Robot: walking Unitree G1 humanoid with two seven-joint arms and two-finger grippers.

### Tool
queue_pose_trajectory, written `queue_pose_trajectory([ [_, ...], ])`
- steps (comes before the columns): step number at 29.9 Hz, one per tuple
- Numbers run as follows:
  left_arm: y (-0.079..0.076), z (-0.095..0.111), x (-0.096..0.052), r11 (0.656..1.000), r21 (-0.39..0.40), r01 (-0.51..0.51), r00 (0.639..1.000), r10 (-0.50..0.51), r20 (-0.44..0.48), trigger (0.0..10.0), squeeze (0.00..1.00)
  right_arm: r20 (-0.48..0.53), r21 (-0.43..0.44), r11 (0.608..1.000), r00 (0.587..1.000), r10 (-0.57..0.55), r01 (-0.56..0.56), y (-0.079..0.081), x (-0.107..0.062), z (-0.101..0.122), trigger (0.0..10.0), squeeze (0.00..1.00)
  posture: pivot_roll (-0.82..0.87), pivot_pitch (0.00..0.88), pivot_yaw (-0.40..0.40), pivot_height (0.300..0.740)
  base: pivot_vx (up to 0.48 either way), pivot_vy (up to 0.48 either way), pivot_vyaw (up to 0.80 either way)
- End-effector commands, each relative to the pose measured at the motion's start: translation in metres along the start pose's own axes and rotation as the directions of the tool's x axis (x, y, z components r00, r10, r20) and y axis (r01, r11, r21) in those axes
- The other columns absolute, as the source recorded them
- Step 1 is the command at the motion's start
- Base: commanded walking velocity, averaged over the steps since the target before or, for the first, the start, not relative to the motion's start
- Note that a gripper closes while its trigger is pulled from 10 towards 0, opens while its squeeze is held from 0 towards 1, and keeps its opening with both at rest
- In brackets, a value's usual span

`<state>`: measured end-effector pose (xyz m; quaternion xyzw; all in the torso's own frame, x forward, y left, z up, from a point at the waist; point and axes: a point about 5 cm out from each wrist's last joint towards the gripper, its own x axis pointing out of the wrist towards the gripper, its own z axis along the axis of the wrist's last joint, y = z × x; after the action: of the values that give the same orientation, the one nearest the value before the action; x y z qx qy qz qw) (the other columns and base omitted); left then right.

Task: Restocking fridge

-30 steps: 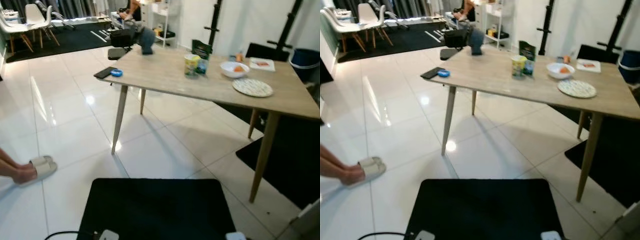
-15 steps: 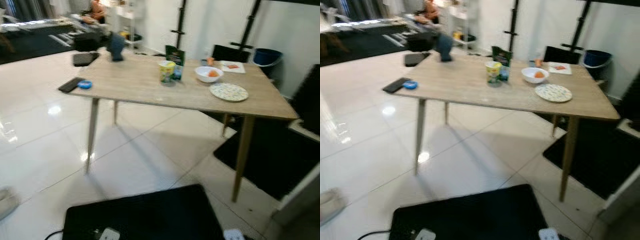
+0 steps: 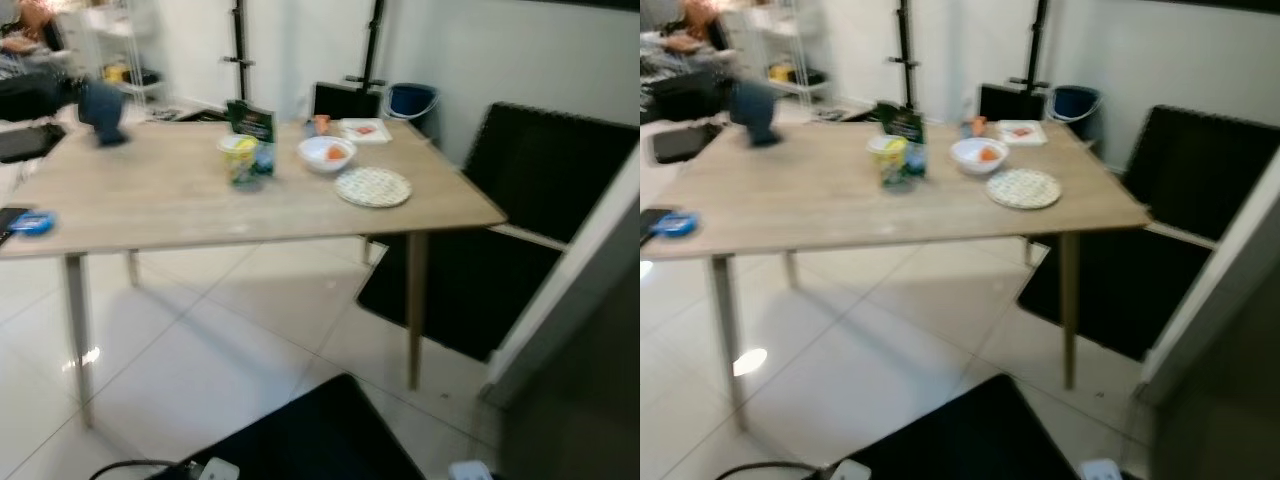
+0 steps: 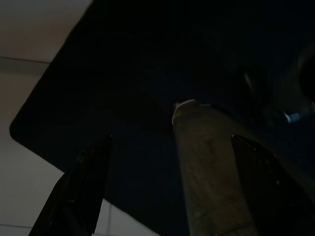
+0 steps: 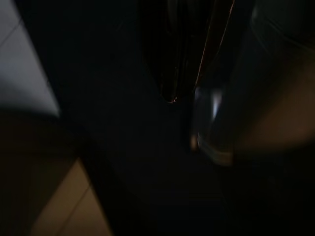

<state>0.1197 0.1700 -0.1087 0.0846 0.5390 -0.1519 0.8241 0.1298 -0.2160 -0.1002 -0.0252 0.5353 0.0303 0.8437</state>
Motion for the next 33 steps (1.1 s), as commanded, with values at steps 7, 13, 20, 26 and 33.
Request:
queue_pose_trajectory([
  [7,-0.0071,-0.0164,-0.0013,1.0,0.007,0.023,0.997,-0.023,-0.068,10.0,0.0,0.011,-0.002,1.0,0.999,-0.031,0.031,-0.0092,-0.0015,0.003,10.0,0.0,-0.03,0.017,0.0,0.74,0.359,0.0,-0.34],
  [13,-0.0069,-0.0164,-0.0013,1.0,0.006,0.021,0.997,-0.021,-0.069,10.0,0.0,0.024,-0.003,1.0,0.999,-0.028,0.028,-0.0086,-0.0014,0.0046,10.0,0.0,-0.03,0.017,0.0,0.74,0.339,0.0,0.0],
  [20,-0.0067,-0.0171,-0.0014,1.0,0.008,0.02,0.997,-0.019,-0.071,10.0,0.0,0.027,-0.004,1.0,0.999,-0.024,0.024,-0.008,-0.0014,0.0044,10.0,0.0,-0.03,0.018,0.0,0.74,0.293,0.0,0.0],
  [26,-0.005,-0.014,-0.0015,0.999,-0.041,0.011,0.999,-0.012,-0.037,10.0,0.0,0.027,-0.007,1.0,0.999,-0.021,0.021,-0.0076,-0.0013,0.0043,10.0,0.0,-0.03,0.018,-0.001,0.74,0.048,0.0,0.0],
  [33,-0.0053,-0.0145,-0.0015,1.0,-0.009,0.026,0.998,-0.027,-0.05,10.0,0.0,0.03,-0.009,1.0,0.999,-0.017,0.017,-0.0071,-0.0012,0.0049,10.0,0.0,-0.02,0.016,0.0,0.74,0.0,-0.172,0.0],
])
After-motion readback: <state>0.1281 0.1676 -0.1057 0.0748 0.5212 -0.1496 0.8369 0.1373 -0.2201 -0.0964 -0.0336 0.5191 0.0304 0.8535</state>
